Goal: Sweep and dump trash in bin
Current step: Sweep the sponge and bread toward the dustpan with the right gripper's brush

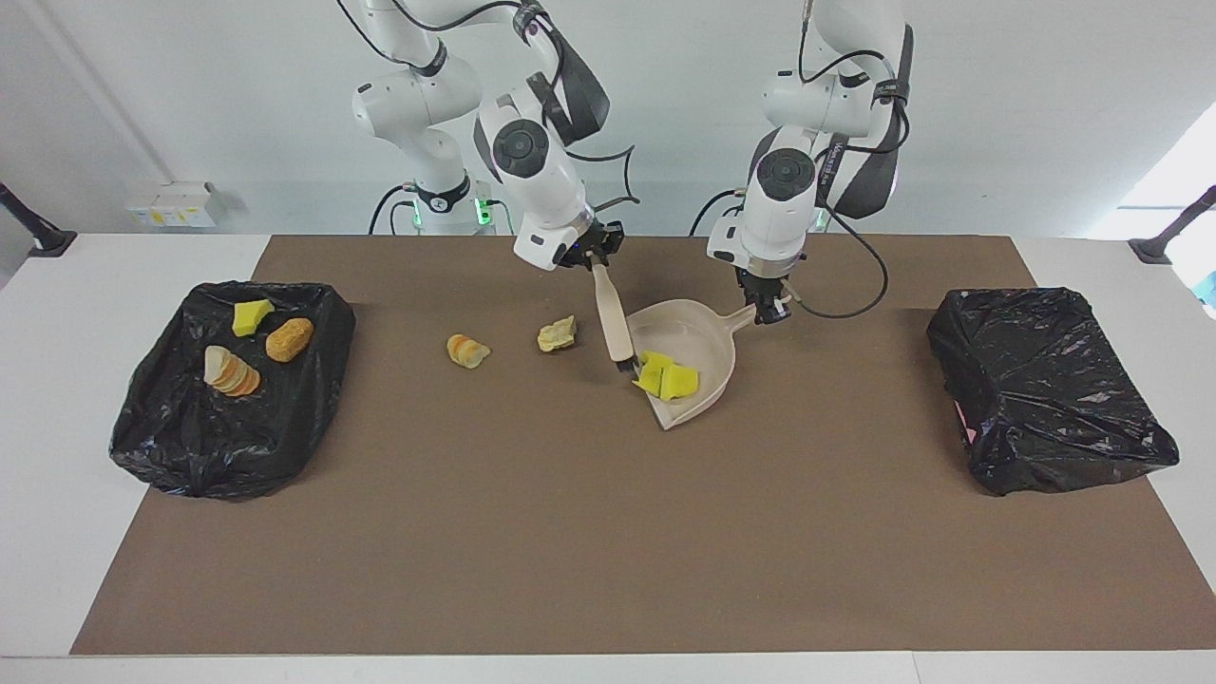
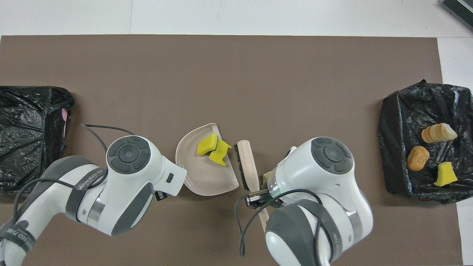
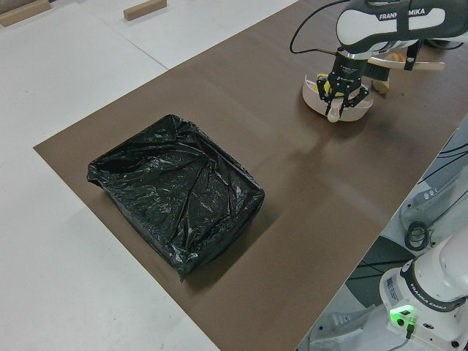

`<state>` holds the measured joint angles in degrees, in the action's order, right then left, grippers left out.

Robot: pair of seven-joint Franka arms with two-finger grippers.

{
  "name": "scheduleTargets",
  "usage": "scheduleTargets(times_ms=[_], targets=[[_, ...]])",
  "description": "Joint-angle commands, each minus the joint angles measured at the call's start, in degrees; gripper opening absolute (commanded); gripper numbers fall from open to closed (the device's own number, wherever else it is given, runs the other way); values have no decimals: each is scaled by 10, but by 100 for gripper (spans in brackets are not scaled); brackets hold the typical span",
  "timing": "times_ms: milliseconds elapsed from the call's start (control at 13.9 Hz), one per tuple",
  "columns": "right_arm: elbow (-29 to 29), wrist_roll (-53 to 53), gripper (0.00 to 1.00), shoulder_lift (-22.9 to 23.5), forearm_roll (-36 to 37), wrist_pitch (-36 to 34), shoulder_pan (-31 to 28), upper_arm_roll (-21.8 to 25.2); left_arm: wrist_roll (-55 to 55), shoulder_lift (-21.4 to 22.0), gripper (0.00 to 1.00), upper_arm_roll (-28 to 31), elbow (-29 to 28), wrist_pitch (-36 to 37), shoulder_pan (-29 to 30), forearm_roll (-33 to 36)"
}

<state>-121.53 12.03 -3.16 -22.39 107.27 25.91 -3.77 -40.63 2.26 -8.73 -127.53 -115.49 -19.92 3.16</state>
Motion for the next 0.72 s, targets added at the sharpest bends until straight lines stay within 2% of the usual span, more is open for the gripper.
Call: scheduleTargets(times_ms=[0,216,360,648], targets=[[-10,36,0,-37,46,-38,-41,-2,1,12,0,3,-16,-18,0,4],[-13,42,0,-54,125,-70,-99,-3,-25,14,0,3,-23,-16,-1,4],[-29,57,0,-62,152,-69,-125,-4,-35,19,0,3,-32,-15,-1,4],[-122,47,0,-119,177,-25,-177,-5,-26,15,0,3,-40,-18,-5,-4]])
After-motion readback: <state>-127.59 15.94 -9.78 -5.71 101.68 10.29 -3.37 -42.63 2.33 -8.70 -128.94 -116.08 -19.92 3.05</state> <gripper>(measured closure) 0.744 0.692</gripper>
